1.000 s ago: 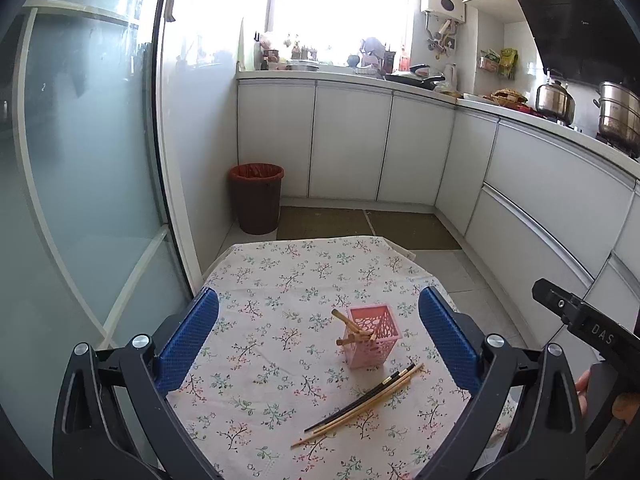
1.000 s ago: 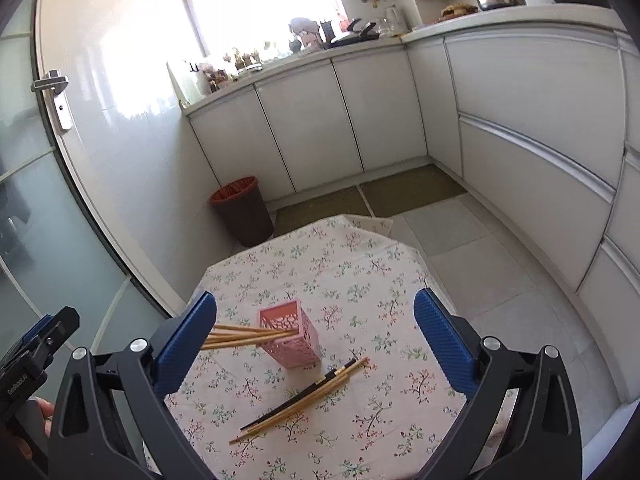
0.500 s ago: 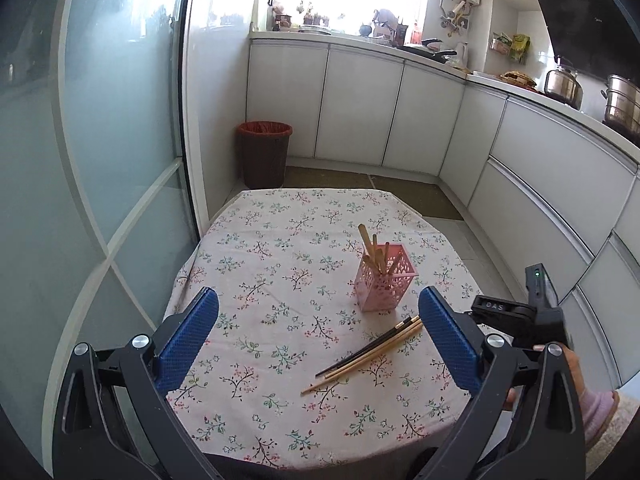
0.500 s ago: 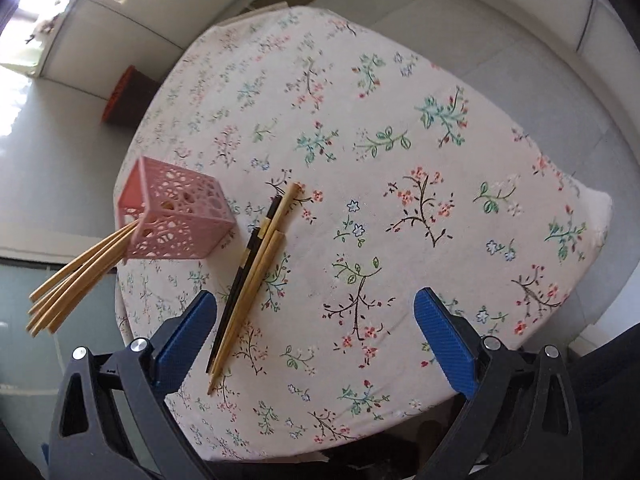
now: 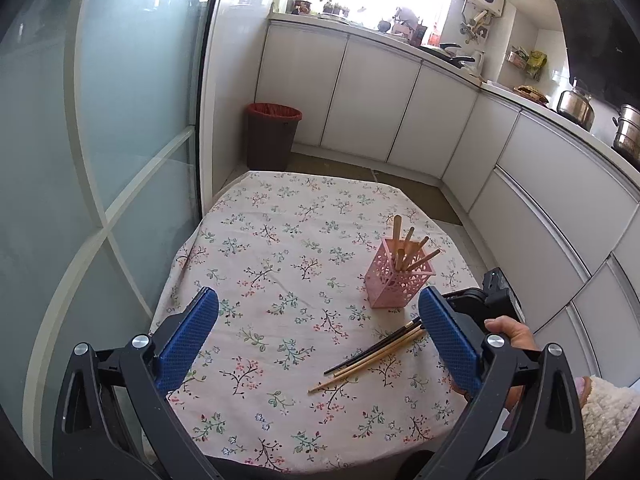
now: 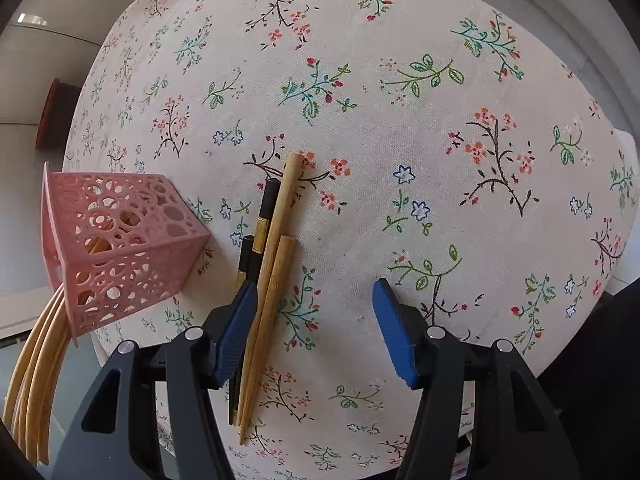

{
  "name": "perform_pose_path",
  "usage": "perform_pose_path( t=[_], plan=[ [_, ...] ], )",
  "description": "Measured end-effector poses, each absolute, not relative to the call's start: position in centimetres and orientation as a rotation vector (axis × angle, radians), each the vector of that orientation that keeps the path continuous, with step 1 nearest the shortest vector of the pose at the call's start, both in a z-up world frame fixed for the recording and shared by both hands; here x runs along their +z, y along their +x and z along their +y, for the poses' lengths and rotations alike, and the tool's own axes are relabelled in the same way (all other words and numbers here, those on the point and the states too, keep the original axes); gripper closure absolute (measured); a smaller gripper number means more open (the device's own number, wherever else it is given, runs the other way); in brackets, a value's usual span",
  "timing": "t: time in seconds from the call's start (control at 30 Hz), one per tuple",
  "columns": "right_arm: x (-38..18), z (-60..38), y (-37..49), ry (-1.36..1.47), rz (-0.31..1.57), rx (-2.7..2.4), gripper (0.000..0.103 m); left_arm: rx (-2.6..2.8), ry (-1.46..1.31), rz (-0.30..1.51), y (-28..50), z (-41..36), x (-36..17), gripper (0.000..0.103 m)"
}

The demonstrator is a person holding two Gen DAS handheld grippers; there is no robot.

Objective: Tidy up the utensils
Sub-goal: 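Move both open grippers back over the remaining chopstick pile, then grasp a chopstick with the right gripper while the left gripper approaches the pile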

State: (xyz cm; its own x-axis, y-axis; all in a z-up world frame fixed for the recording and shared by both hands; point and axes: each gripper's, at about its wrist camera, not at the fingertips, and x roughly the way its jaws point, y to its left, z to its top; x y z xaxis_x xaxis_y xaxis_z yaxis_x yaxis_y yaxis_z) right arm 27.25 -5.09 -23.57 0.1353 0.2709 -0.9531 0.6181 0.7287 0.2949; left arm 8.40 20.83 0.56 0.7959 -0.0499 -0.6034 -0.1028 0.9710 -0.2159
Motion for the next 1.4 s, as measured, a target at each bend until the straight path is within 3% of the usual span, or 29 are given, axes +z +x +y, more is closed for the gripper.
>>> perform_pose_path(
  t=[0.23, 0.33, 0.37, 0.4, 0.73, 0.93, 1.03, 1.13, 1.4],
  plan=[
    [-23.0, -2.0, 27.4, 0.573, 1.411, -0.368, 0.051, 0.009, -0.279, 0.660, 9.3, 21.9, 0.0, 0.007],
    [-22.7, -2.1, 26.8, 0.512, 1.419, -0.297, 0.067, -0.004, -0.274, 0.664, 9.5, 21.7, 0.0, 0.007],
    [-22.8, -2.6, 26.4, 0.457, 1.456, -0.334, 0.092, -0.010, -0.272, 0.663, 9.6, 21.5, 0.0, 0.007],
    [-22.9, -3.4, 26.0, 0.481, 1.451, -0.320, 0.094, -0.017, -0.268, 0.662, 9.6, 21.3, 0.1, 0.007],
    [-21.8, -9.6, 22.2, 0.507, 1.398, -0.144, 0.096, -0.235, -0.145, 0.823, 13.7, 14.0, -1.8, 0.007],
    [-20.4, -15.9, 19.0, 0.588, 1.303, -0.089, 0.096, -0.382, 0.196, 0.904, 17.7, 3.3, -6.0, 0.009],
    [-20.8, -18.1, 19.1, 0.648, 1.272, -0.075, 0.096, -0.440, 0.350, 0.933, 20.3, -0.9, -8.2, 0.017],
    [-21.7, -19.5, 19.0, 0.724, 1.260, -0.048, 0.096, -0.507, 0.447, 1.032, 23.8, -3.8, -10.8, 0.038],
    [-24.3, -20.3, 19.5, 0.833, 1.269, 0.024, 0.095, -0.544, 0.680, 1.189, 29.4, -7.4, -17.5, 0.054]
  ],
)
